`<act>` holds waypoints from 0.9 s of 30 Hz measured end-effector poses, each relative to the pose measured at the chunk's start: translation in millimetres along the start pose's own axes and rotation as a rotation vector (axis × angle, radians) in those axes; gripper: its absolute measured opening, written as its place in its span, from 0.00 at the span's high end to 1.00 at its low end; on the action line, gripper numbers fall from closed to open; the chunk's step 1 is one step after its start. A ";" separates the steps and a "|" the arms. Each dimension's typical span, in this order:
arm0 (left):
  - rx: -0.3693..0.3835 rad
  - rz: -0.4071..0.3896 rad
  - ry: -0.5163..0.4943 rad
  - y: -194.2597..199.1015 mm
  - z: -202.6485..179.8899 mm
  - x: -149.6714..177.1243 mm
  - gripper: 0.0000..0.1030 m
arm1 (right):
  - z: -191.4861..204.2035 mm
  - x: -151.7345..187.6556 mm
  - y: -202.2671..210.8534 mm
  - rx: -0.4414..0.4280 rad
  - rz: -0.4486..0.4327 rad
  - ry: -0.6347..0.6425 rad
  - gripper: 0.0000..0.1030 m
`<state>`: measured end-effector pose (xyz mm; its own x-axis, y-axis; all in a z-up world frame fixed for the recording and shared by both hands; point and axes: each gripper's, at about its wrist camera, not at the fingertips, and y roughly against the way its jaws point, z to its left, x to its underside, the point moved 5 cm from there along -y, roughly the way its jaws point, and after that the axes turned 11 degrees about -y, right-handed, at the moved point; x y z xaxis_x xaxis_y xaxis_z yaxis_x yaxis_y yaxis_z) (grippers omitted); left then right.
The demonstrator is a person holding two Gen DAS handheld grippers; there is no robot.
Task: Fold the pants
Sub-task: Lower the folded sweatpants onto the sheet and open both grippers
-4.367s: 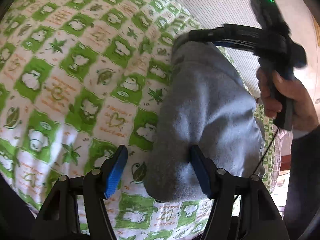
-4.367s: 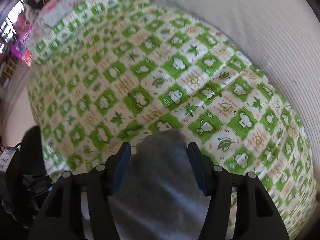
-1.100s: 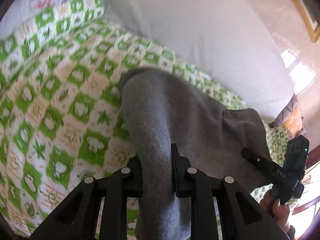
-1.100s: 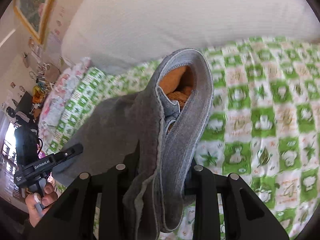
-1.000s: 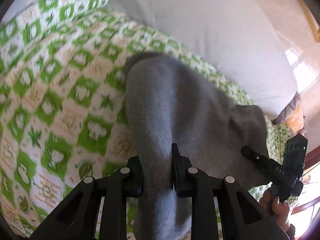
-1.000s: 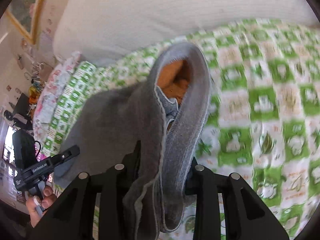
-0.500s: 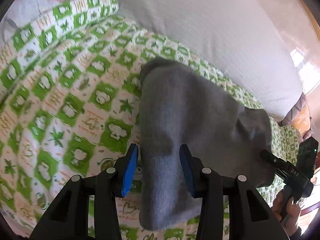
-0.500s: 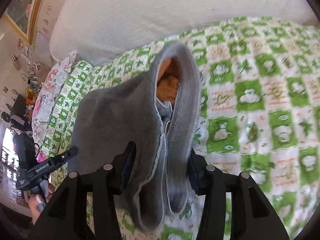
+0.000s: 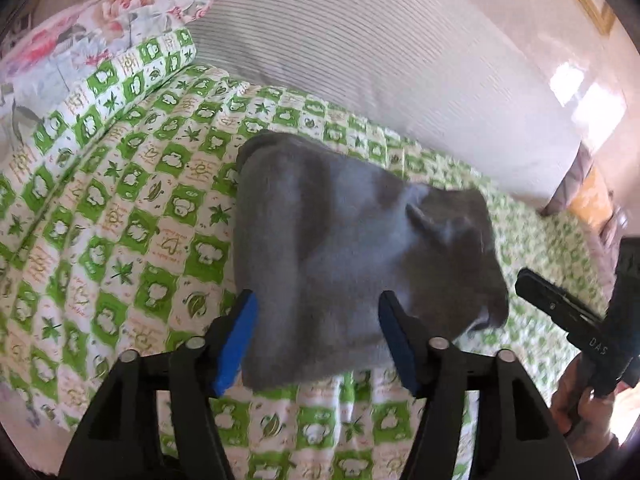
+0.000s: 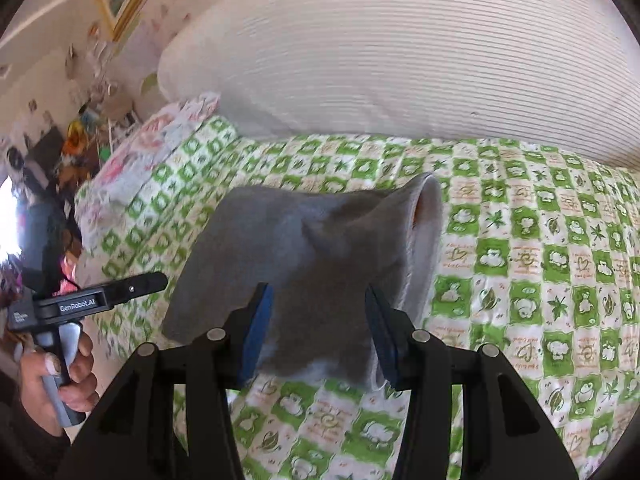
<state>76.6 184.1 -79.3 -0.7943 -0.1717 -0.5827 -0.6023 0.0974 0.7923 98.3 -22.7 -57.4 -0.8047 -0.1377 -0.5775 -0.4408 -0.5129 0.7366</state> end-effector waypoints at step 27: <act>-0.237 -0.028 -0.155 32.1 -13.1 16.0 0.23 | 6.1 16.4 -19.9 0.093 0.082 0.121 0.33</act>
<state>45.6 171.7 -60.8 -0.7915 -0.0173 -0.6109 -0.6031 -0.1399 0.7853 91.4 -9.7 -79.3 -0.7881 -0.2799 -0.5482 -0.4150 -0.4162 0.8090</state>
